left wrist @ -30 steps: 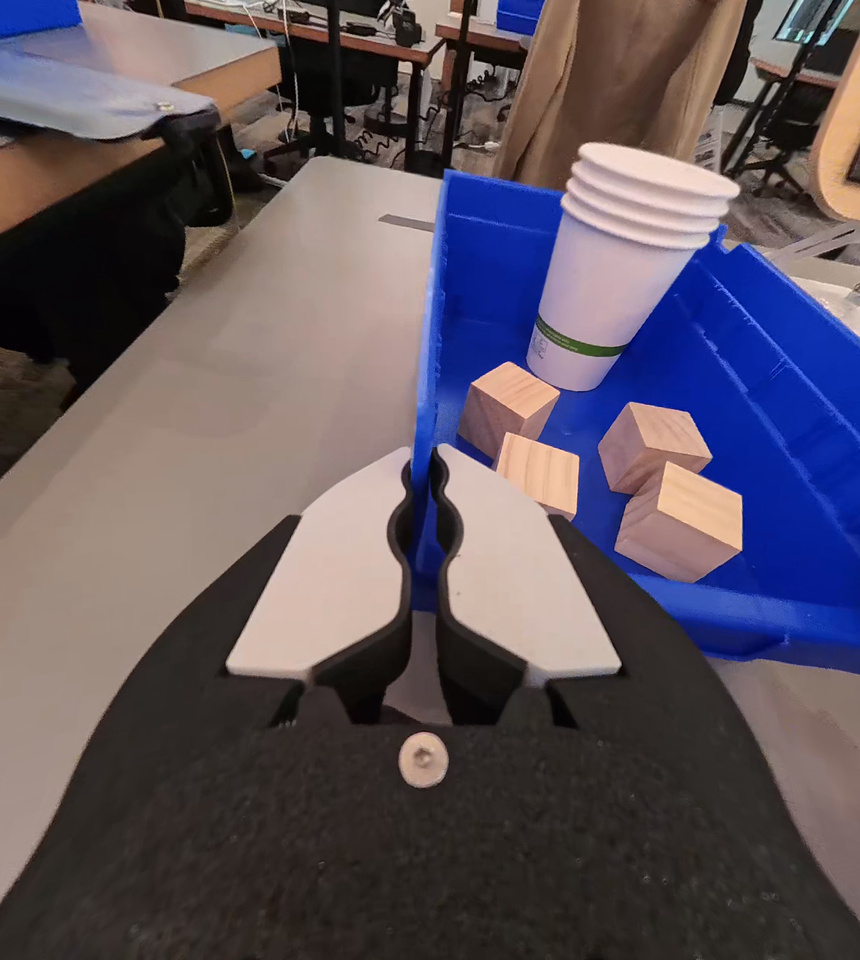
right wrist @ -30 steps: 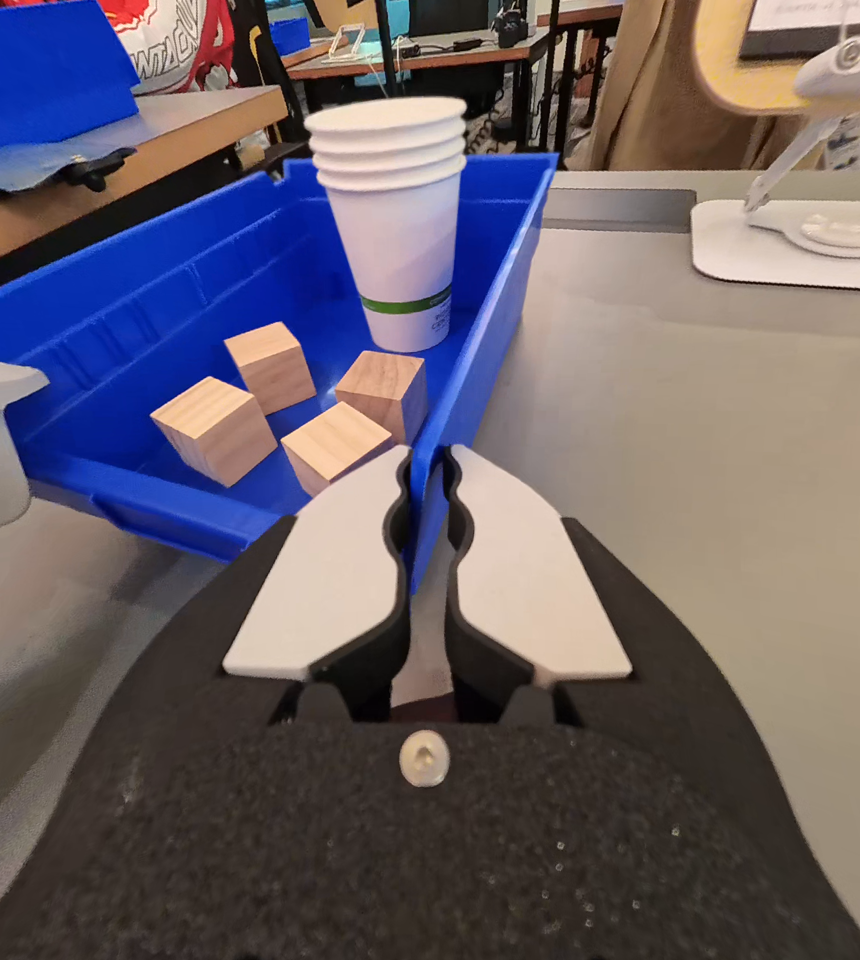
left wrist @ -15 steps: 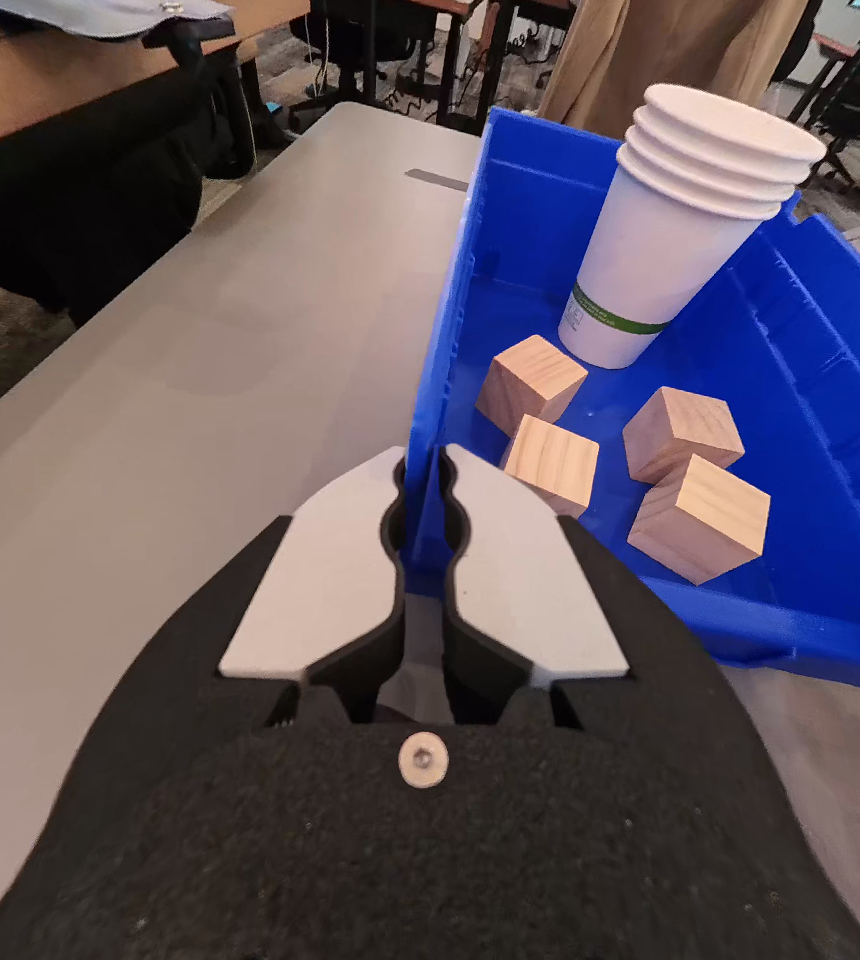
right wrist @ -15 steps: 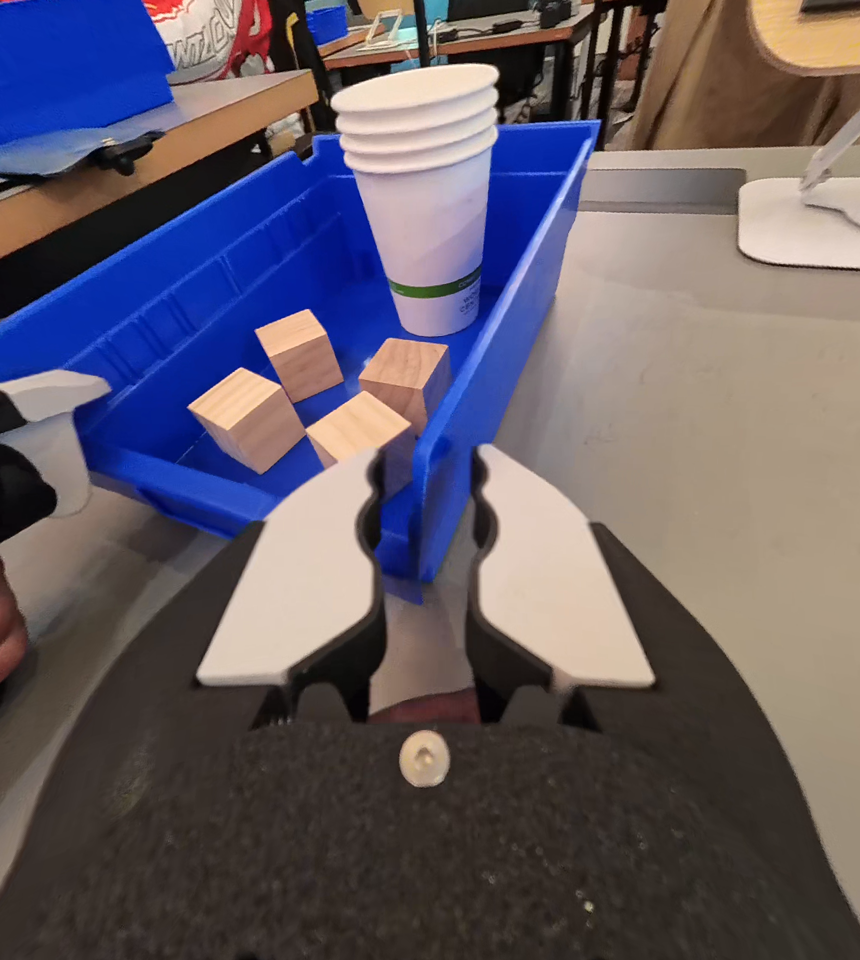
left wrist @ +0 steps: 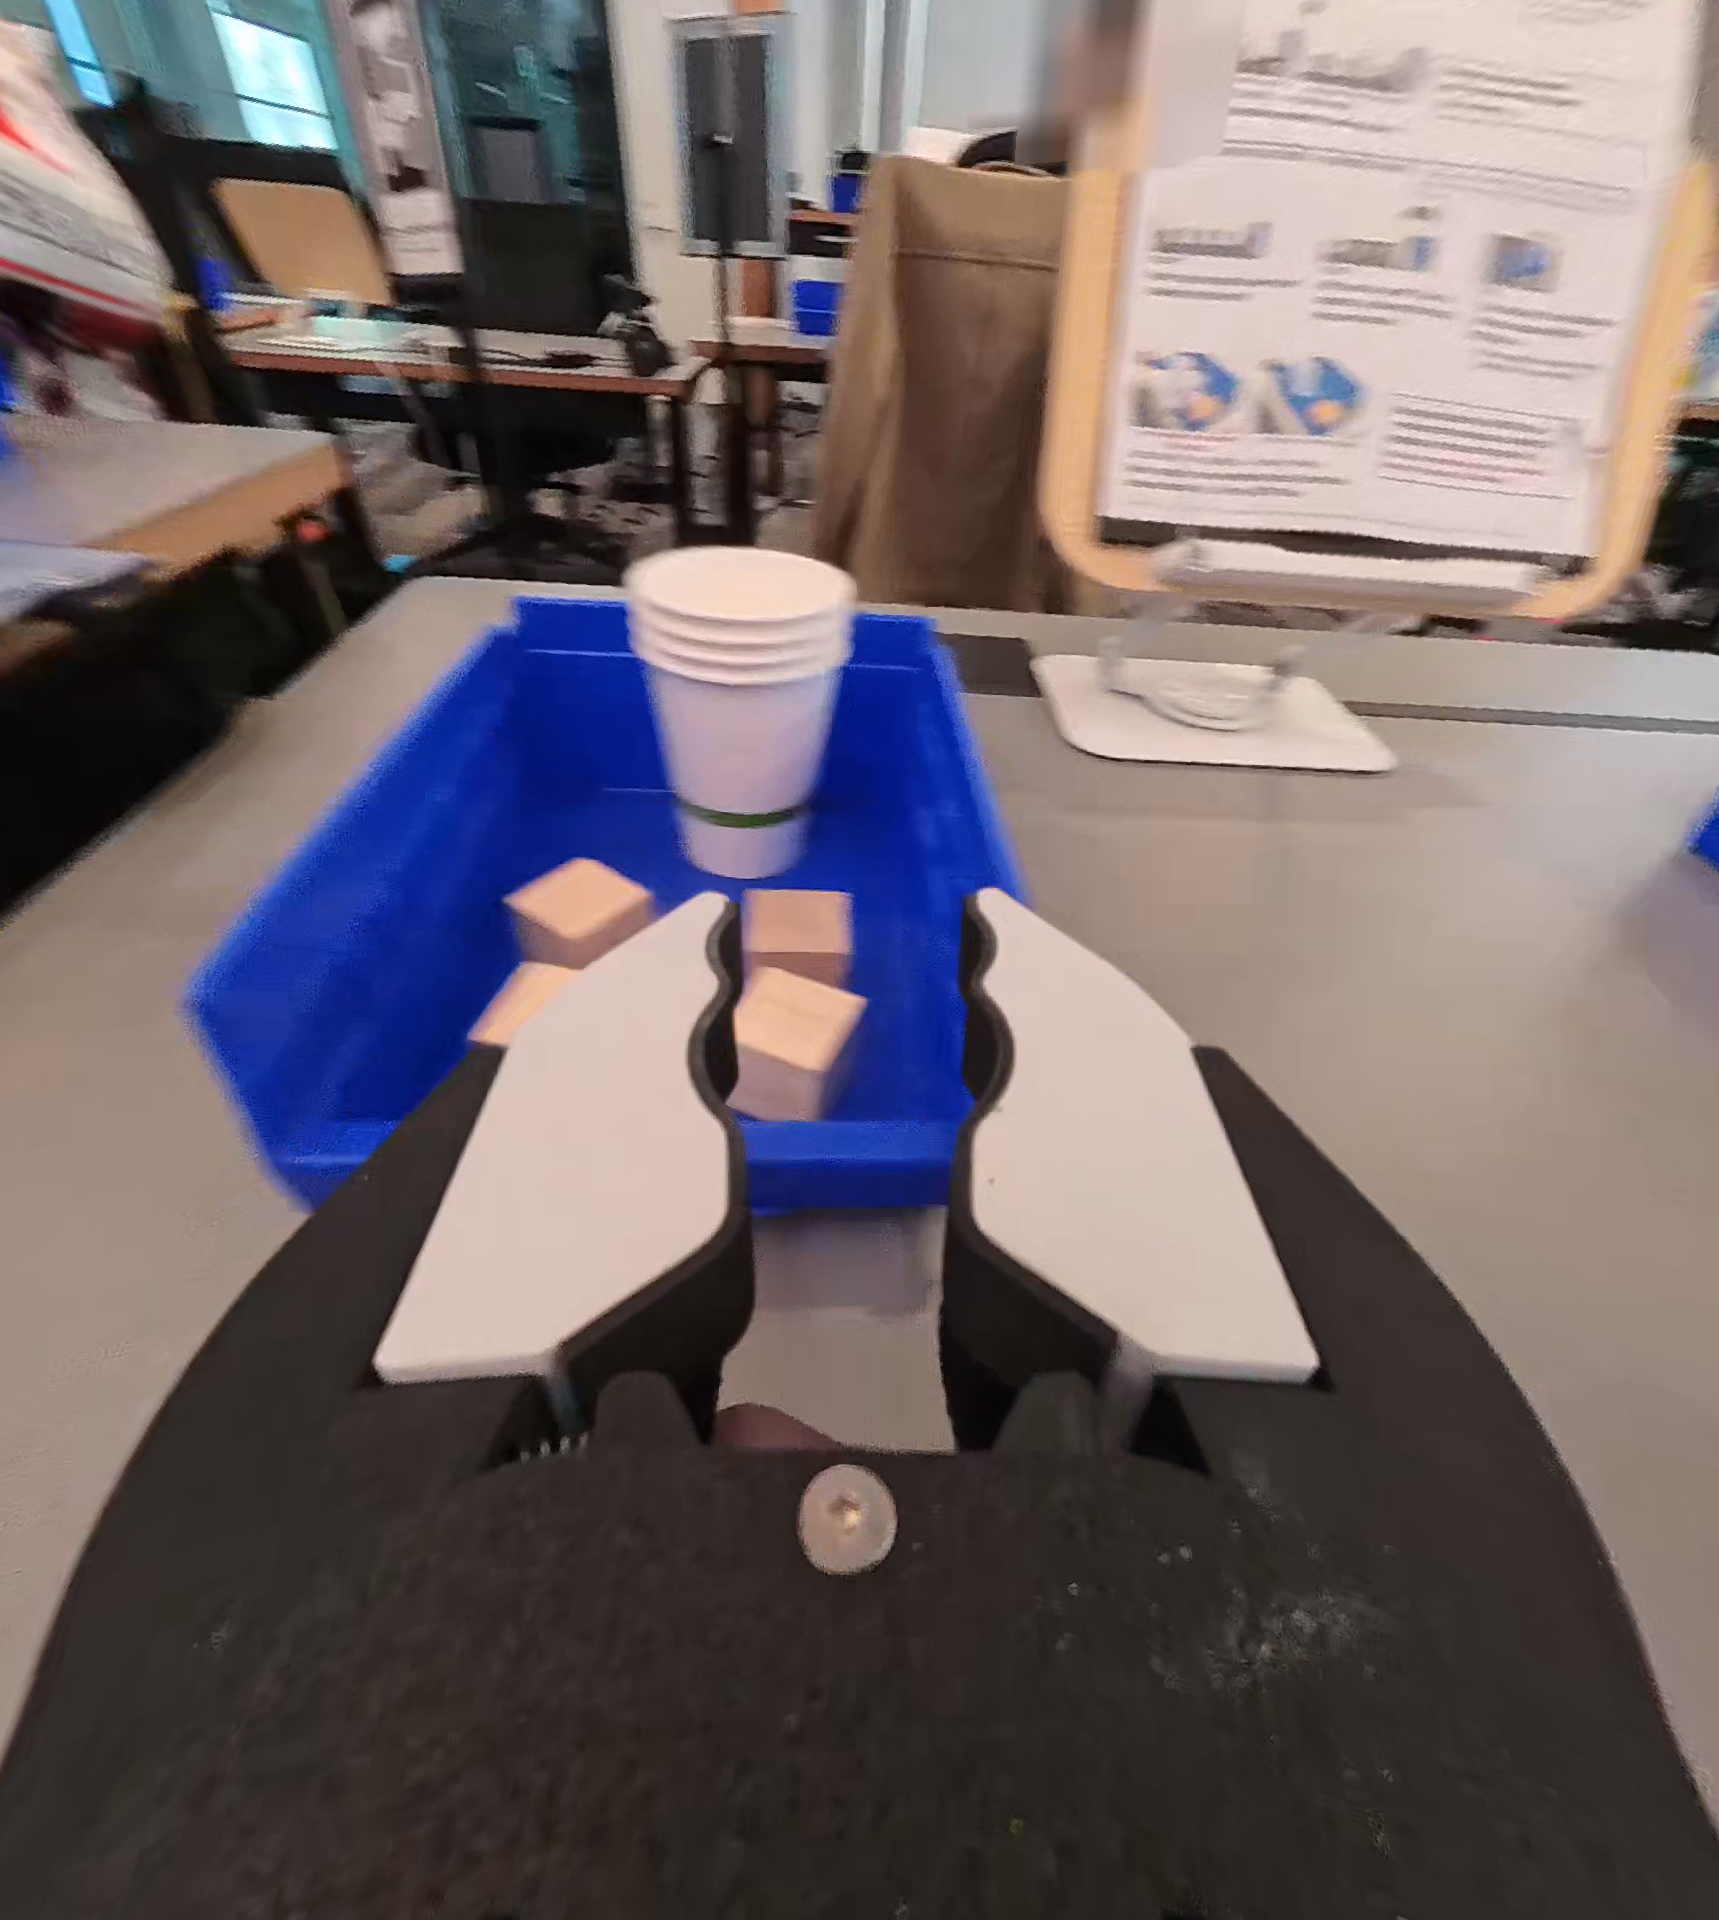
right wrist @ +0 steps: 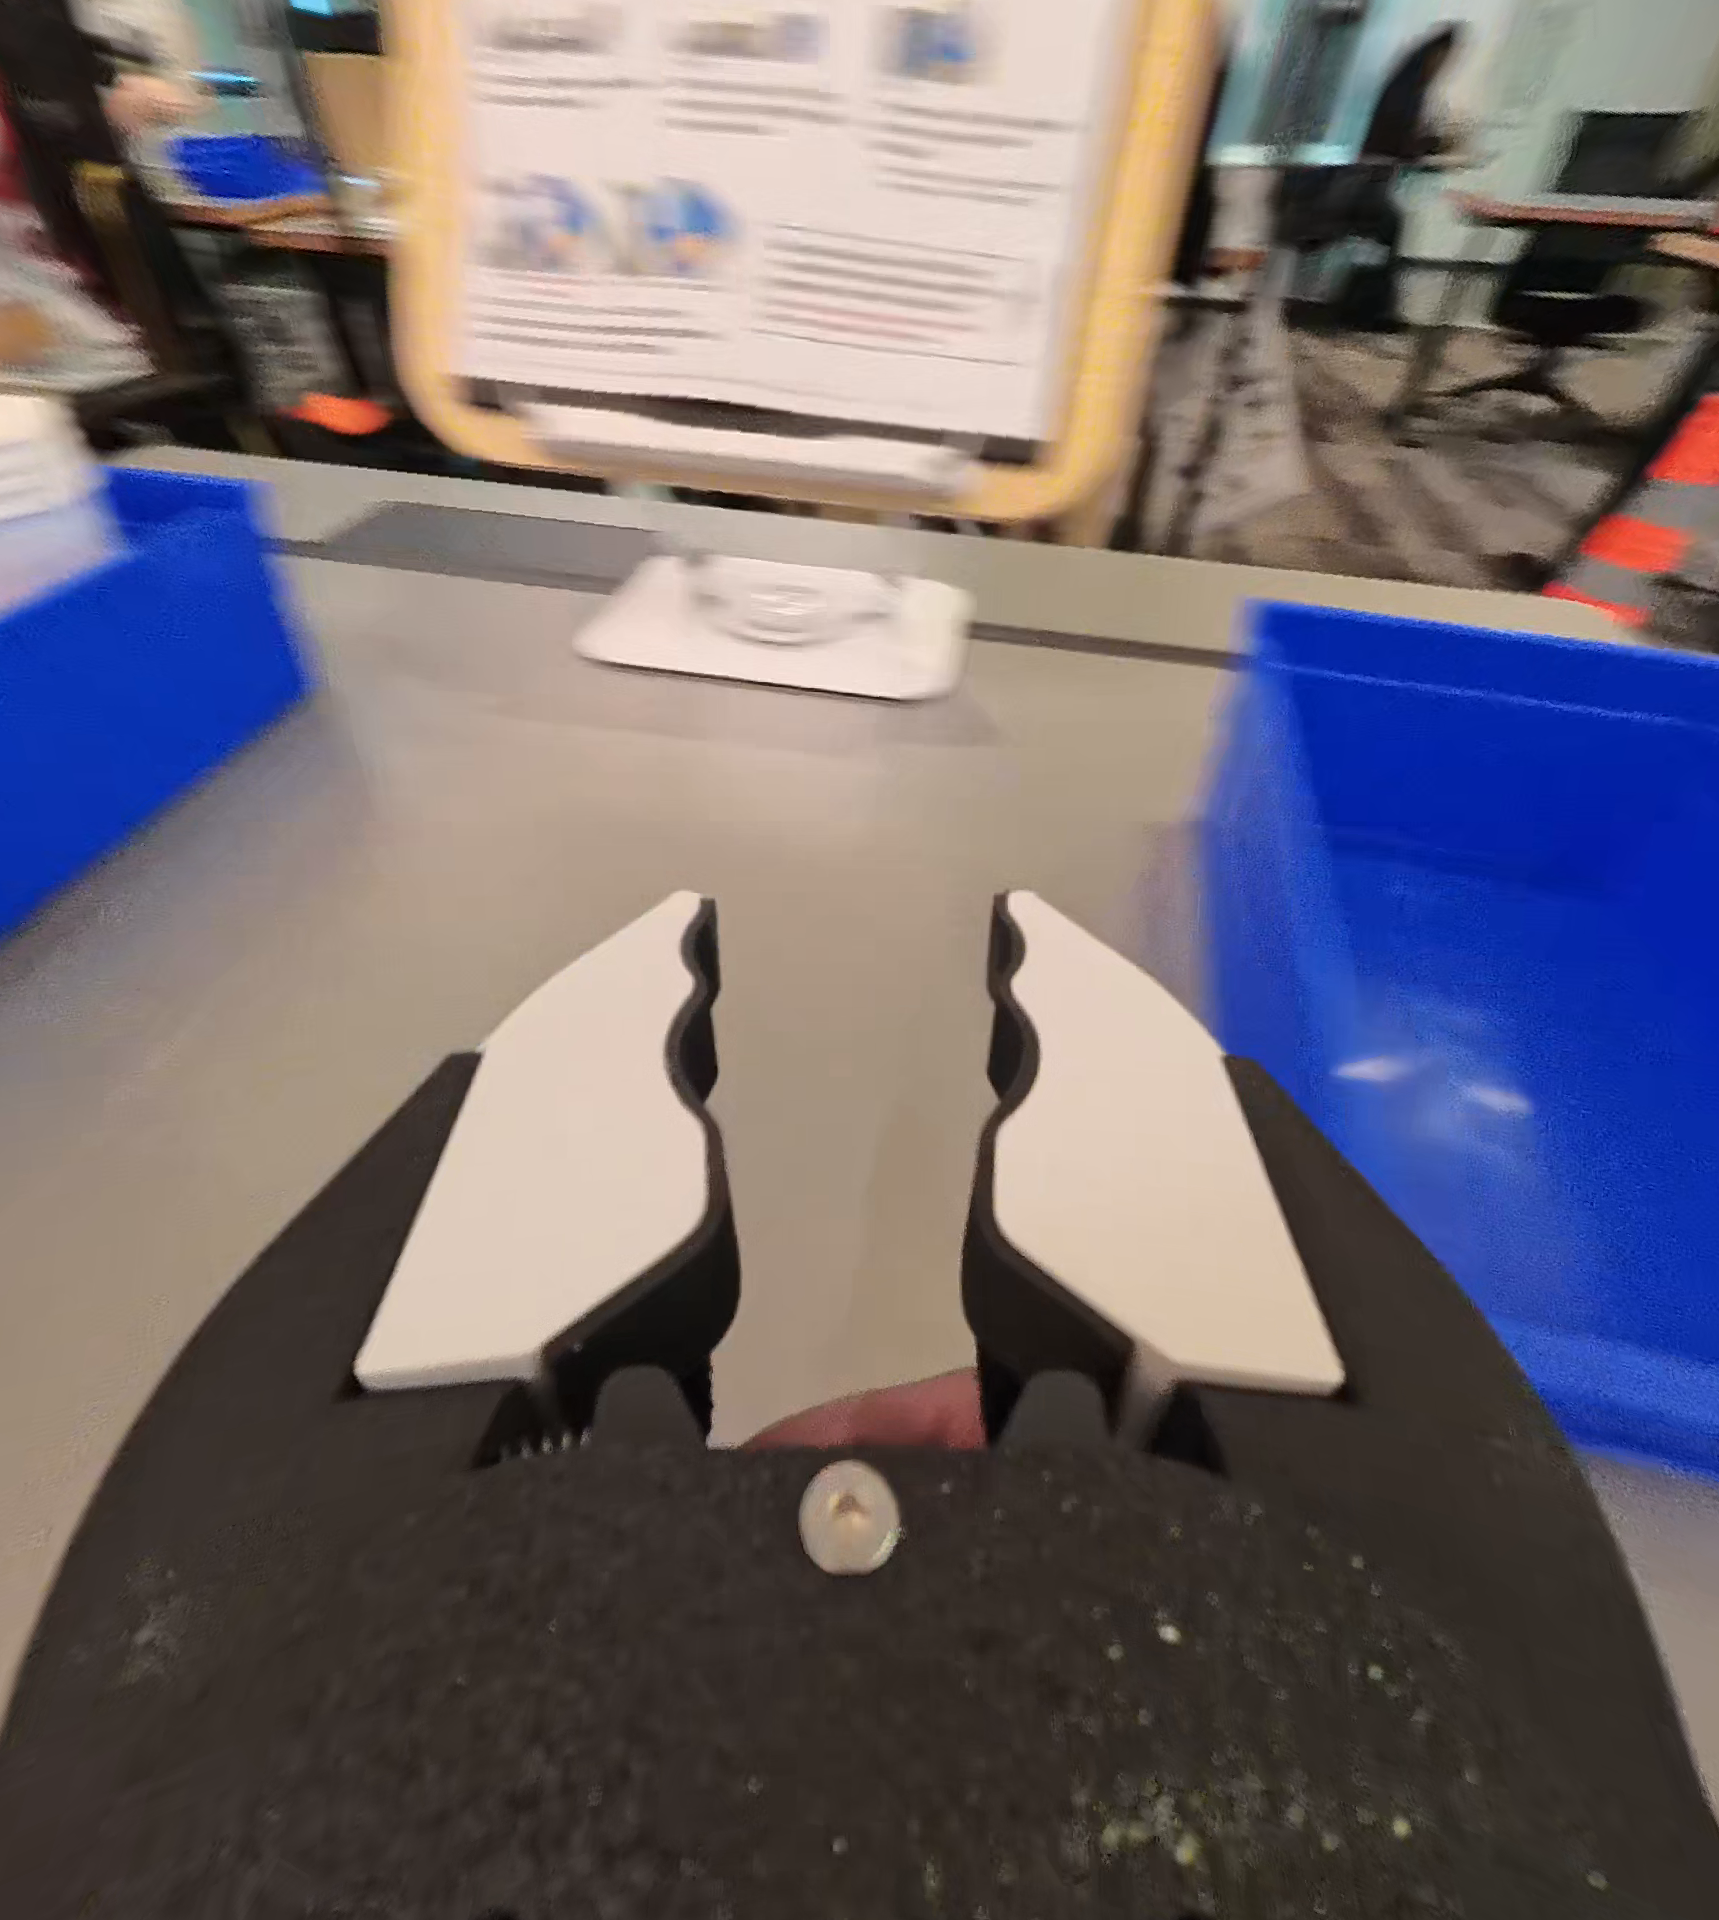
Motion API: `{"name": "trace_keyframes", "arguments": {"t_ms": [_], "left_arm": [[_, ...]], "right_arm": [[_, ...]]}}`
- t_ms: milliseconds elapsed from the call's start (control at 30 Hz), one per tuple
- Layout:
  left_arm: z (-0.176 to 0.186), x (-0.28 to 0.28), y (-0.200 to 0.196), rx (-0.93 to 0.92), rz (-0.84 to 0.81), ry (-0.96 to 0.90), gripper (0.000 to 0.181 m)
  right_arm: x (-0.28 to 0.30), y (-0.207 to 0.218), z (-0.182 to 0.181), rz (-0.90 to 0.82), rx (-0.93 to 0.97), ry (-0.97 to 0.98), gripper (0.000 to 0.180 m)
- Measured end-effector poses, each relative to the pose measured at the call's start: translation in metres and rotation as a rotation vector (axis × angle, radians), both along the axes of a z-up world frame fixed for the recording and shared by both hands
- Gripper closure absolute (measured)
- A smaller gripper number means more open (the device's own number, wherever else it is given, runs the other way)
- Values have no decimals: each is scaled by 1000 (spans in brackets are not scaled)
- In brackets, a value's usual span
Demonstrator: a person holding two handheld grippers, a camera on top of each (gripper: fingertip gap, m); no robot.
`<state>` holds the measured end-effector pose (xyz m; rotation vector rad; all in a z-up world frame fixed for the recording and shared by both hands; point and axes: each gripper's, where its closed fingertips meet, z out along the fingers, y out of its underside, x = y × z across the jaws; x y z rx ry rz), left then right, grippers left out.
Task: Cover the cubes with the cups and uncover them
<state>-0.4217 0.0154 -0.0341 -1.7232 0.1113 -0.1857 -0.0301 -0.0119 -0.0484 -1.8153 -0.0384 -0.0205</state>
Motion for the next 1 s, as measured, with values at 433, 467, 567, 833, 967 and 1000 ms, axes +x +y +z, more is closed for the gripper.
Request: {"name": "trace_keyframes", "arguments": {"t_ms": [433, 467, 567, 833, 967, 1000], "left_arm": [[-73, 148, -25, -135, -278, 135, 142], [-75, 150, -24, -144, -282, 129, 142], [-73, 149, -15, -151, -257, 111, 142], [-70, 137, 3, -165, -182, 74, 140], [-74, 124, -8, -145, -147, 47, 138], [-77, 122, -11, -144, -147, 41, 138]], "right_arm": [[133, 8, -79, -172, -189, -29, 176], [136, 8, -79, -175, -184, -35, 176], [142, 8, -79, -191, -179, -4, 176], [135, -2, -69, -185, -134, 3, 156], [88, -35, -53, 14, -8, 74, 147], [68, -42, -53, 99, 20, 106, 146]]}}
